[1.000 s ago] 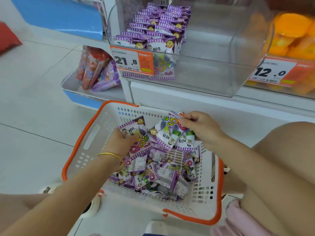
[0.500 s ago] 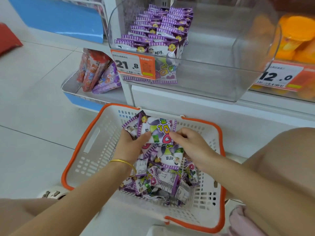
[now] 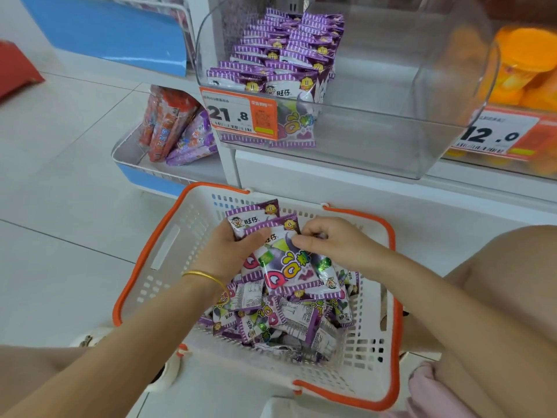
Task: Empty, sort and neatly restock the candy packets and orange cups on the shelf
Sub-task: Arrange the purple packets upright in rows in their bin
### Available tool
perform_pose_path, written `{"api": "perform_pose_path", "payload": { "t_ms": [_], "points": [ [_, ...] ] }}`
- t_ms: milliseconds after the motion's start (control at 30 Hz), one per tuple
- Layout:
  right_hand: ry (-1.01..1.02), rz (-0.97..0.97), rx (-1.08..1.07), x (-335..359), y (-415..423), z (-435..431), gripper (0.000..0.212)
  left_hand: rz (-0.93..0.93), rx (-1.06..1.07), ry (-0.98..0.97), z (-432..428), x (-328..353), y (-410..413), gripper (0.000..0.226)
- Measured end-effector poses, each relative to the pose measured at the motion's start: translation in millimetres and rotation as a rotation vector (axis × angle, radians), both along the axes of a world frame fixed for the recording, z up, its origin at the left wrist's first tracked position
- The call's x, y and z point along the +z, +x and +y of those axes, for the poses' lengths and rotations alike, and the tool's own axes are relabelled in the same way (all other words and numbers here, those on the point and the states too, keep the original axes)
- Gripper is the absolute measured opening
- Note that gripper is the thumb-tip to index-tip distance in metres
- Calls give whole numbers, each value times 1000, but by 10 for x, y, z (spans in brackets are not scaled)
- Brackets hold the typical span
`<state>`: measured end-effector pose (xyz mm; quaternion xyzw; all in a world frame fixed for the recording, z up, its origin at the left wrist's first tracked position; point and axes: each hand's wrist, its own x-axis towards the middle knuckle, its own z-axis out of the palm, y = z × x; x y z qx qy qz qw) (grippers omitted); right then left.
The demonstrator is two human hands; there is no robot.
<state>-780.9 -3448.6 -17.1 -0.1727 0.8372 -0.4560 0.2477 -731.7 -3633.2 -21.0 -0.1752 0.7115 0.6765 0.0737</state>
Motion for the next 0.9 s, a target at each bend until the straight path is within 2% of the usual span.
{"api": "perform_pose_path", "payload": {
  "t_ms": [33,100,200,267,300,333,367,433,533,600,733,800,900],
  "points": [
    [-12,19,-36,-26,14,-18,28,-12,19,39,7,1,8,14],
    [-49,70,-151,-78,31,-51,33,-46,-17,97,17,-14,13,38],
    [-63,171,-234,-118,71,-105,36,-6,-99,14,87,-25,36,75],
    [-51,209,-211,-145,99,-127,39,6,-96,-56,126,-51,48,88],
    [-51,195,-203,-144,110,-125,41,4,-82,-61,133,-68,44,82],
    [-50,158,-209,-136,106,-113,40,2,-53,-65,127,-82,34,66],
    [-68,108,-231,-120,92,-91,34,-4,-18,-67,110,-91,21,48],
    [-123,6,-307,-84,26,-21,15,-3,54,-60,56,-83,-24,33],
    [-211,-156,-426,-40,-82,92,37,21,149,-21,-36,-80,-94,36],
    [-232,-258,-461,20,-119,137,41,15,192,-23,-60,-83,-118,38],
    [-313,-418,-464,168,-142,187,34,-24,279,25,-67,-42,-119,37],
    [-436,-531,-556,196,-166,216,32,-42,262,50,-57,-31,-114,38],
    [-667,-677,-635,200,-175,222,13,-44,241,68,0,-43,-89,37]
  ]
}}
